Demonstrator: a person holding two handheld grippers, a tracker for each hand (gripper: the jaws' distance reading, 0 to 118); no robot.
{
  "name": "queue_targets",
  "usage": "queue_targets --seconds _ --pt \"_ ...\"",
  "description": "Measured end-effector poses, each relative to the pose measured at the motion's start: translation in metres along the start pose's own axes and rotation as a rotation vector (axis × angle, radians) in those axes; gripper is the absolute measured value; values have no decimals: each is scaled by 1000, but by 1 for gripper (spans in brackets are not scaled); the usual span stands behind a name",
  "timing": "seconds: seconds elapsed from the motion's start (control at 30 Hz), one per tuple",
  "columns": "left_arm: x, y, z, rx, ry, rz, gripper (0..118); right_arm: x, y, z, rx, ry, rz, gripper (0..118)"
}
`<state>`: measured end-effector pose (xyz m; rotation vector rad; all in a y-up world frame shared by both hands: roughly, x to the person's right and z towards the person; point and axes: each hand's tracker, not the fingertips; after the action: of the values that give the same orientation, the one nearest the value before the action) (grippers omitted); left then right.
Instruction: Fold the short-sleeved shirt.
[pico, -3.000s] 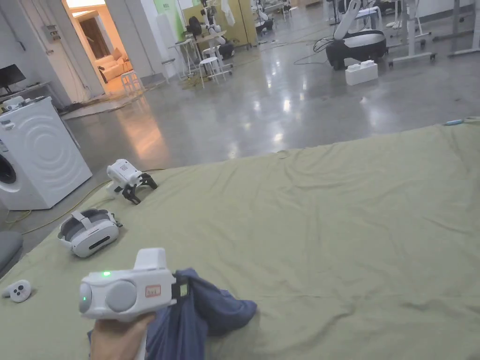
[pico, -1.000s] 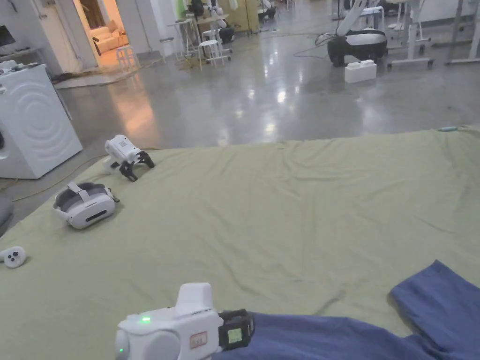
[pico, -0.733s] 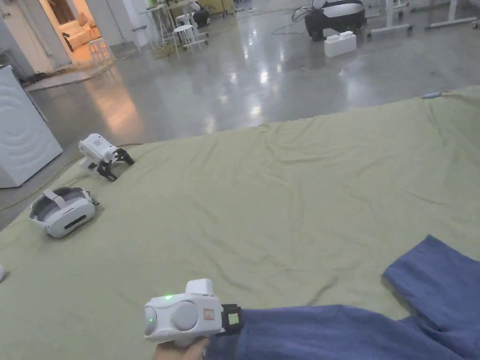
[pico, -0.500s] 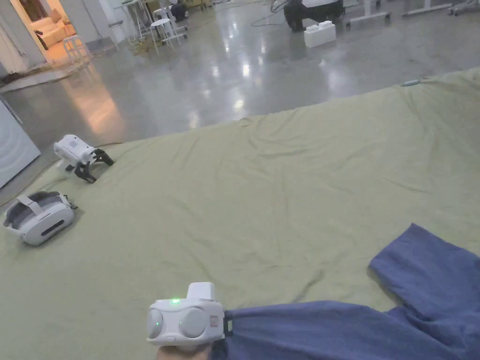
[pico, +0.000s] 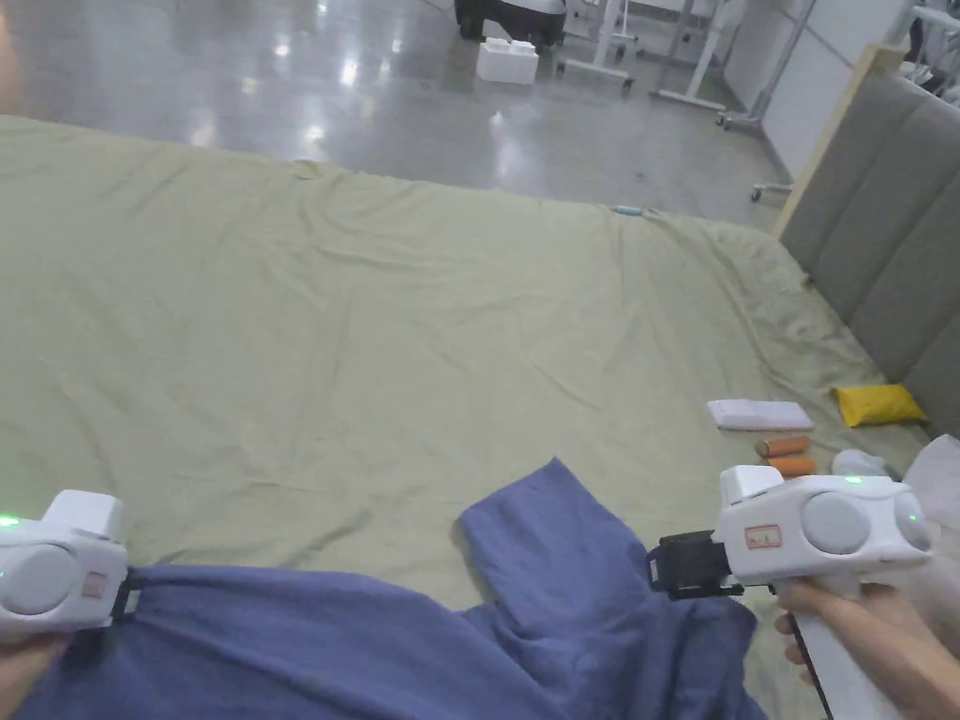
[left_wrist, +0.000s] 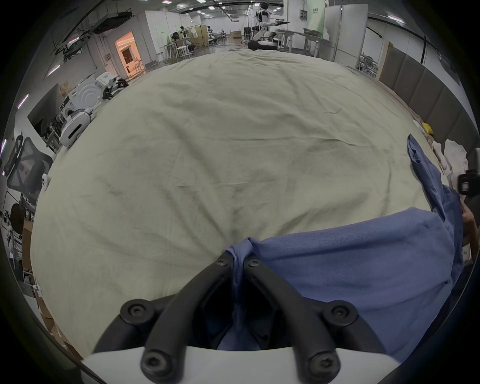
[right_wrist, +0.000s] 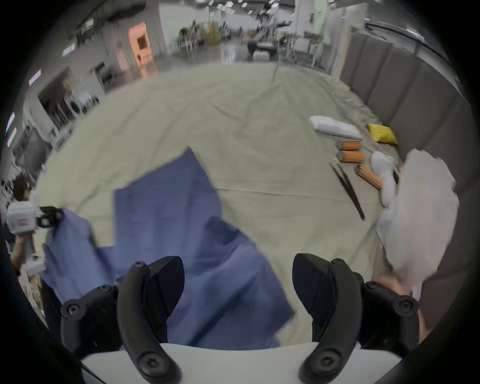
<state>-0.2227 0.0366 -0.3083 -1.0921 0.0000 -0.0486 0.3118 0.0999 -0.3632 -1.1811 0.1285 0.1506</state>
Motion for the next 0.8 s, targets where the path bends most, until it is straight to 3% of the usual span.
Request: queue_targets --seconds 0.13,0.23,0.27,0.37,0.4,0.47,0.57,0.8 --pt "-3 2 1 -10 -20 16 3 -4 24 -59 -213 -28 92 89" --pt "-4 2 -2 -8 -27 27 3 -22 22 -75 -216 -62 147 86" --pt "-4 2 -2 -6 -26 29 3 -24 20 -71 -209 -63 154 79" --pt "4 -1 5 0 -19 12 3 -24 19 -56 -189 19 145 29" --pt "5 -2 6 4 -16 8 3 -26 17 -54 -183 15 151 2" --pt "2 -3 5 17 -17 8 3 -32 10 -51 -145 -15 193 1" --pt "-10 -5 30 74 -65 67 1 -34 4 -29 -71 -22 172 1" --pt "-56 -18 186 427 -171 83 0 -19 -42 131 374 97 -20 1"
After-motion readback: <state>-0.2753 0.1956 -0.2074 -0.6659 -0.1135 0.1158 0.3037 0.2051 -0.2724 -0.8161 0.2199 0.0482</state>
